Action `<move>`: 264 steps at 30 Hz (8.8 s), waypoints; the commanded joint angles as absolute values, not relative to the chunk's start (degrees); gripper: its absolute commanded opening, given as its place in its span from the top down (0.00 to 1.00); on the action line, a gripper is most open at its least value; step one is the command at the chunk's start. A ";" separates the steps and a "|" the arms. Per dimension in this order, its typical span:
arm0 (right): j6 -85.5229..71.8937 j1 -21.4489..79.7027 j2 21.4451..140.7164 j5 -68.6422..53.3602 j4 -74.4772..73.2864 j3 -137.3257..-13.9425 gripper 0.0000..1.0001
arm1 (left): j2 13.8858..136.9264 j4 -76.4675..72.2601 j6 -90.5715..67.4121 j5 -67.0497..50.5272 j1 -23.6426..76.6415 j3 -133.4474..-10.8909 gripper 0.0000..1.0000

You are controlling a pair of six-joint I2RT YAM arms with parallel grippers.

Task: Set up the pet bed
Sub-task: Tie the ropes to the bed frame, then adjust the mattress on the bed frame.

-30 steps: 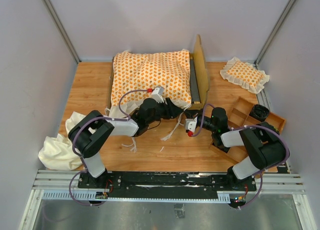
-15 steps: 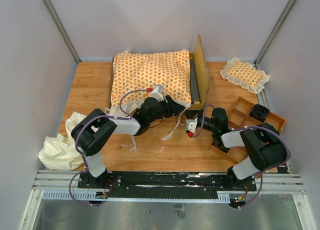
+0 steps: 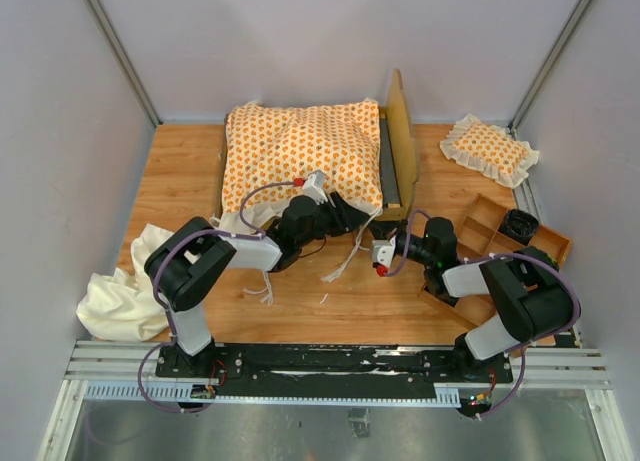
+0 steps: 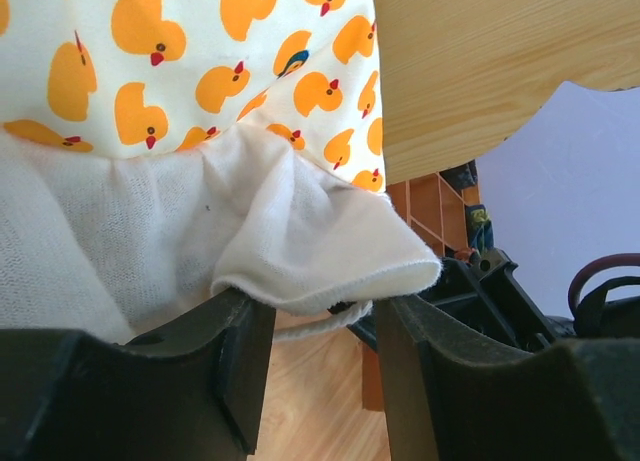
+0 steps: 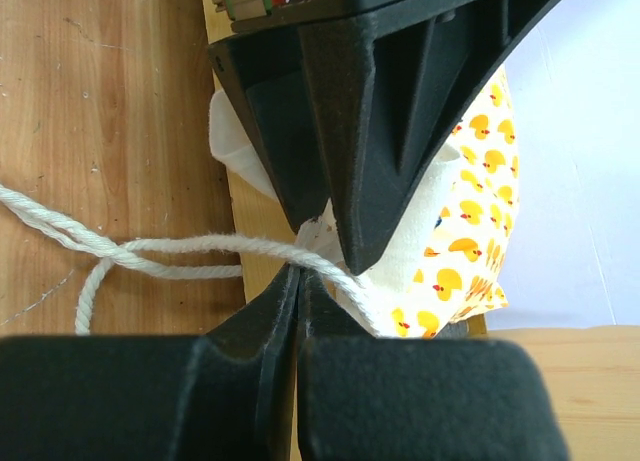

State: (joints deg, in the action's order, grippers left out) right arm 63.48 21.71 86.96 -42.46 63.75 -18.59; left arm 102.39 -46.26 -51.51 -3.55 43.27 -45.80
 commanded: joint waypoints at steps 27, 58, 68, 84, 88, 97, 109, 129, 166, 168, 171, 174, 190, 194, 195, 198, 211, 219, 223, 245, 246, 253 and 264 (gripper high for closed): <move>36.31 22.37 70.25 -36.67 47.23 -17.22 0.68 | 100.41 -48.19 -46.43 -0.47 45.79 -48.87 1.00; -34.96 30.89 63.31 -4.02 9.86 -37.27 0.64 | 92.42 -48.34 -45.32 3.05 49.11 -37.99 0.93; -26.35 31.38 76.24 8.33 1.84 -49.22 0.64 | 89.81 -48.25 -44.26 3.37 49.35 -35.62 0.89; -28.33 31.38 84.00 4.07 6.00 -51.18 0.64 | 88.21 -48.25 -42.24 3.96 49.56 -33.54 0.95; -26.18 31.37 86.59 7.20 4.76 -53.12 0.77 | 85.93 -48.12 -41.15 4.14 49.57 -32.63 1.00; -21.79 31.30 83.03 11.32 -2.70 -55.49 0.85 | 79.73 -41.79 -36.46 10.31 49.57 -34.90 1.00; -35.15 39.03 61.79 14.77 -2.59 -38.04 0.58 | 82.95 -39.36 -36.19 10.24 47.78 -42.46 1.00; -44.55 53.09 87.44 31.84 22.02 -35.40 0.60 | 84.17 -39.98 -37.02 8.38 43.80 -44.64 1.00; -24.52 32.14 70.92 31.81 14.66 -27.34 1.00 | 68.12 -30.63 -26.23 17.03 43.33 -31.86 1.00; -23.66 29.85 70.07 30.70 14.56 -27.59 1.00 | 66.53 -28.85 -25.78 18.70 43.24 -30.53 1.00; -21.86 27.24 69.07 28.30 14.85 -28.49 1.00 | 64.56 -25.68 -25.72 19.57 43.07 -29.34 1.00; -21.12 26.22 68.27 28.22 14.22 -29.26 1.00 | 62.78 -19.68 -27.26 23.26 42.79 -28.80 1.00; -19.19 23.29 64.63 29.00 15.26 -29.70 1.00 | 49.85 1.69 -42.06 27.01 34.77 -21.62 1.00; -19.19 22.40 64.95 29.61 15.63 -30.10 1.00 | 50.45 3.31 -45.26 26.20 34.33 -20.83 1.00; -19.19 22.03 64.89 29.86 15.65 -30.21 1.00 | 50.53 3.26 -45.30 26.18 34.13 -20.49 1.00; -19.17 20.47 64.31 29.68 15.79 -30.45 1.00 | 49.22 3.48 -40.86 26.89 31.38 -20.84 1.00; -19.94 17.20 65.11 29.41 15.45 -31.31 1.00 | 54.40 2.53 -42.70 15.70 23.57 -22.34 1.00; -27.12 17.14 57.46 11.76 4.00 -31.38 1.00 | 53.59 -11.74 -43.26 -0.64 28.93 -17.99 0.90; -33.41 17.14 55.51 4.41 0.55 -27.31 0.99 | 56.41 -14.32 -45.12 -0.98 34.48 -17.84 0.66; -43.30 37.21 58.43 17.19 4.35 -32.39 0.43 | 56.55 10.17 -26.61 16.17 23.15 -43.85 0.22; -44.01 37.45 60.27 18.29 4.86 -32.82 0.43 | 56.94 10.74 -26.36 17.14 22.30 -44.27 0.22; -40.95 37.78 71.66 20.48 8.98 -36.60 0.43 | 58.05 11.47 -25.82 14.68 15.80 -44.38 0.27; -28.74 31.62 66.38 20.14 9.17 -32.61 1.00 | 58.26 8.71 -26.55 6.93 15.29 -39.37 0.36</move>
State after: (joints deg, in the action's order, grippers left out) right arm -34.57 35.51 71.29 18.35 7.75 -35.51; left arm 58.63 10.39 -26.87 10.31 15.55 -40.84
